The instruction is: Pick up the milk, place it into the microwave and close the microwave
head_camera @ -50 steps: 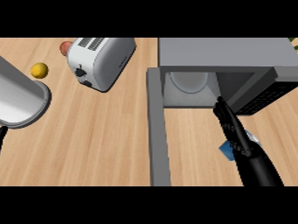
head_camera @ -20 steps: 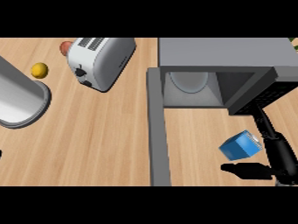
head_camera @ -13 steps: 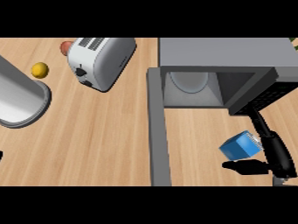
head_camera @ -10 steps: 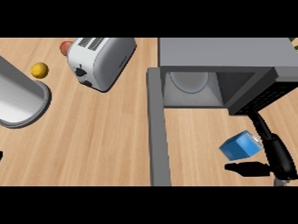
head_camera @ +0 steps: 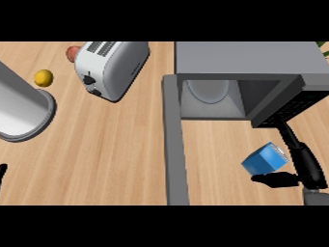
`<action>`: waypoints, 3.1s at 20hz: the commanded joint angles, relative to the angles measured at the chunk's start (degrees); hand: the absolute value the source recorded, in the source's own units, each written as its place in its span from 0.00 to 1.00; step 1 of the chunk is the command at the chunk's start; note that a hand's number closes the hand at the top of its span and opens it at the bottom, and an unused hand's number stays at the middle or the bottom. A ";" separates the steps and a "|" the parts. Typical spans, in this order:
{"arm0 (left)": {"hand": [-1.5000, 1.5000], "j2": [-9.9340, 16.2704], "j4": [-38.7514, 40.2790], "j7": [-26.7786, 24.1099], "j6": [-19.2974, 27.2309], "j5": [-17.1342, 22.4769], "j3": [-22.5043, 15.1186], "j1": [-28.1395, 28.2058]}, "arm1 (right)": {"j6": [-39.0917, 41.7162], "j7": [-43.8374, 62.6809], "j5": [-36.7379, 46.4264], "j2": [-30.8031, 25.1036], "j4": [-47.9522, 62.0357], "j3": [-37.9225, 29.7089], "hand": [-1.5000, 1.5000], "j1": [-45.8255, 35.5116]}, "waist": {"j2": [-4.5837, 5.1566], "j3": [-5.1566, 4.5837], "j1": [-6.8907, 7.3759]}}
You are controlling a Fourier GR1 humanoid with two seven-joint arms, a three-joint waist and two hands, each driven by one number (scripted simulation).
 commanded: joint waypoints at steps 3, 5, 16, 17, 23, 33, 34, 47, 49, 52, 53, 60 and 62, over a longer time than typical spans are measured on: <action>0.00 -0.21 -1.15 -1.96 1.17 -1.80 -3.73 3.43 | 4.86 -5.57 -1.73 -2.09 9.68 -1.80 0.00 0.75 | 0.51 0.39 0.36; 0.00 0.05 -3.21 2.09 -0.67 1.97 0.44 1.76 | 6.25 -1.91 -2.09 -2.10 13.69 -2.03 0.00 -6.10 | 0.54 0.39 0.52; 0.00 -0.19 2.34 0.35 -3.68 2.26 3.91 -1.70 | 3.84 -10.79 -1.85 -1.48 22.45 -3.44 0.00 -8.84 | 0.50 0.36 0.05; 0.00 -0.19 0.42 -1.08 -1.42 0.38 0.68 1.01 | 5.70 -13.69 -2.39 -0.85 23.77 -3.26 0.00 -7.25 | 0.50 0.37 0.15; 0.00 0.80 2.92 -1.51 -3.36 2.56 3.49 -0.86 | 8.40 -14.74 -5.31 2.00 30.92 -4.80 1.00 -13.53 | 0.64 0.40 0.53; 0.00 -0.05 -1.72 0.17 -3.12 2.59 3.44 2.27 | 11.64 -14.96 -13.71 4.70 27.02 -8.67 1.00 -13.25 | 0.58 0.41 0.52; 0.00 -0.21 3.17 -4.45 -4.35 1.97 3.61 3.08 | 12.20 -14.69 -15.52 5.49 23.22 -9.22 1.00 -11.88 | 0.45 0.35 0.25; 0.00 -0.20 -2.49 -2.27 -6.24 5.40 6.13 6.58 | 12.35 -8.09 -15.85 13.34 3.37 0.50 1.00 -3.14 | 0.24 0.31 -0.26; 0.00 -0.11 -3.94 1.89 -4.17 5.10 5.70 3.18 | 9.82 -4.04 -16.20 13.82 -5.27 3.36 1.00 0.72 | 0.22 0.30 -0.65; 0.00 0.31 -1.64 0.73 -5.60 5.93 7.20 3.21 | 4.69 0.98 -20.33 13.89 -14.83 11.48 1.00 5.66 | 0.19 0.30 -0.62; 0.00 -0.03 -0.22 -3.19 -9.06 8.17 9.20 7.01 | 9.28 2.94 -18.08 13.57 -20.21 7.67 1.00 9.02 | 0.12 0.27 -0.56; 0.00 -0.19 -0.25 -1.72 -8.87 7.48 8.58 5.01 | -3.44 14.20 -23.00 13.95 -30.37 16.70 1.00 9.63 | 0.40 0.33 -0.01; 0.00 1.63 2.73 -0.61 -8.89 9.24 12.10 1.63 | -9.07 17.41 -22.21 13.96 -37.68 22.77 1.00 14.00 | 0.38 0.32 -0.32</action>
